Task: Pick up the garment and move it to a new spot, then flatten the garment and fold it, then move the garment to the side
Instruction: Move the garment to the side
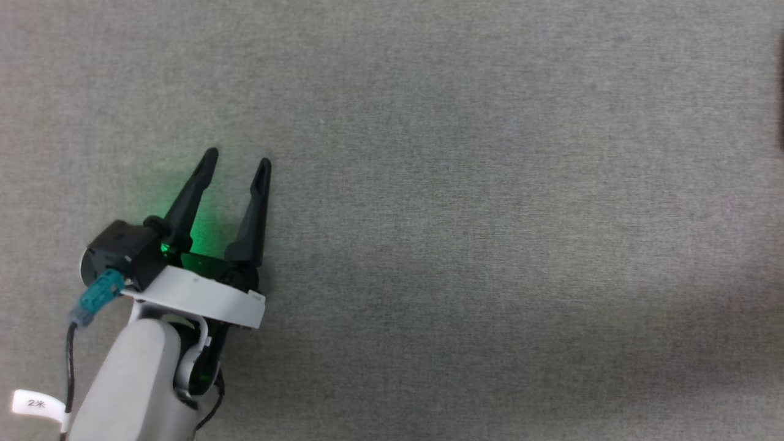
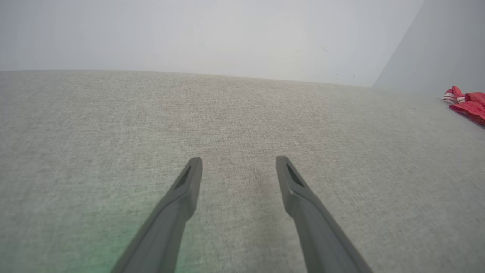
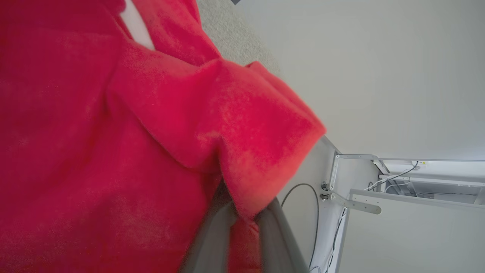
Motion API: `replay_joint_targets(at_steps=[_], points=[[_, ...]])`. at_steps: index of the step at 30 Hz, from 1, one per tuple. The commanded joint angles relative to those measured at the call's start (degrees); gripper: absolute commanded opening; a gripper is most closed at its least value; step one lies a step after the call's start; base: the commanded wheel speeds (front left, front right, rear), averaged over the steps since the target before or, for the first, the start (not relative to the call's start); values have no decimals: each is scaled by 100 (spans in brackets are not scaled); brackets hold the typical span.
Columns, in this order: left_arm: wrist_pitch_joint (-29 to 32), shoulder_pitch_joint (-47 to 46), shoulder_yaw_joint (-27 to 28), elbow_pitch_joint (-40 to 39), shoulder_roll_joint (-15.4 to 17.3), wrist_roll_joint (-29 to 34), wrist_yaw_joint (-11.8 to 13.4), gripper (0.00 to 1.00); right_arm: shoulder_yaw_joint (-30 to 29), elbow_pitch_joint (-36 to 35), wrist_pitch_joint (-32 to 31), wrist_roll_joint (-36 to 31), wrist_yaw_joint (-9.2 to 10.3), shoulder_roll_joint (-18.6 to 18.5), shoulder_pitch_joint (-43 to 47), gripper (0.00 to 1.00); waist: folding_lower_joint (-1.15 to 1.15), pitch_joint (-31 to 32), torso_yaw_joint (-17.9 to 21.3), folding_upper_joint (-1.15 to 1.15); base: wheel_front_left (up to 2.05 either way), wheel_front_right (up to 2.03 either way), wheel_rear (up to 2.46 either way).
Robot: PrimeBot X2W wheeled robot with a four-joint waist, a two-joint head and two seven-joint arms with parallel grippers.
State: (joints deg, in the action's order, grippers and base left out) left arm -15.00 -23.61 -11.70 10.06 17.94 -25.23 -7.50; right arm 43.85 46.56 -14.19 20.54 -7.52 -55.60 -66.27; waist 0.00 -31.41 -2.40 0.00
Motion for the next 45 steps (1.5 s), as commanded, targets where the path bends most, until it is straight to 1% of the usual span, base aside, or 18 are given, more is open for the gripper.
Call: replay_joint_targets(at_steps=[1,6,9,11,12,14,16,17,18,19,20,26,27,30,37,39,41,45], points=[[-17,-55,1,8,-23,-36,3,100,-72,80,56,-40,7,62,47,0,0,-13,-42,0,0,0,0],[-17,10,30,37,-21,-49,3,100,-315,395,177,-107,7,252,11,33,0,64,-61,0,0,0,0],[-17,67,72,58,-19,-43,3,100,-436,552,215,-156,7,367,-5,46,0,175,-39,0,0,0,0],[-17,114,94,72,-30,-37,3,100,-521,632,236,-117,7,454,9,49,0,276,-22,0,0,0,0],[-17,142,106,76,-33,-31,3,100,-545,662,227,-129,7,487,33,58,0,334,-12,0,0,0,0],[-17,187,127,82,-47,-32,3,100,-606,749,184,-72,7,523,82,65,0,450,0,0,0,0,0],[-18,230,150,78,-57,-33,3,100,-634,807,218,-88,7,568,142,78,0,573,5,0,0,0,0],[-17,270,163,83,-62,-35,3,100,-675,853,235,-69,7,589,154,82,0,642,7,0,0,0,0],[-17,308,172,90,-64,-35,3,100,-717,909,243,-69,7,599,175,87,0,708,10,0,0,0,0],[-17,337,189,92,-67,-34,3,100,-729,938,257,-96,7,617,202,95,0,779,15,0,0,0,0],[-18,372,203,93,-68,-32,3,100,-765,971,283,-114,7,622,219,100,0,845,17,0,0,0,0],[-18,653,330,121,-46,-23,3,100,-1012,1109,508,-48,7,794,489,100,0,1289,30,0,0,0,0],[-18,653,330,121,-46,-23,3,100,-1012,1109,508,-48,7,794,489,100,0,1289,30,0,0,0,0],[-17,818,421,132,-38,12,3,100,-1227,1144,704,19,7,945,687,100,0,1537,36,0,0,0,0],[-17,1238,620,184,9,109,3,100,-1643,1023,1484,332,7,1361,1387,100,0,2177,35,0,0,0,0],[-18,1360,685,194,37,130,3,100,-1763,958,1768,271,7,1491,1620,100,0,2350,43,0,0,0,0],[-17,1489,750,202,52,136,3,100,-1950,876,2056,289,7,1712,1891,100,0,2519,62,0,0,0,0],[-17,1724,846,212,91,159,3,100,-2313,598,2570,104,7,2037,2450,100,0,2798,80,0,0,0,0]])
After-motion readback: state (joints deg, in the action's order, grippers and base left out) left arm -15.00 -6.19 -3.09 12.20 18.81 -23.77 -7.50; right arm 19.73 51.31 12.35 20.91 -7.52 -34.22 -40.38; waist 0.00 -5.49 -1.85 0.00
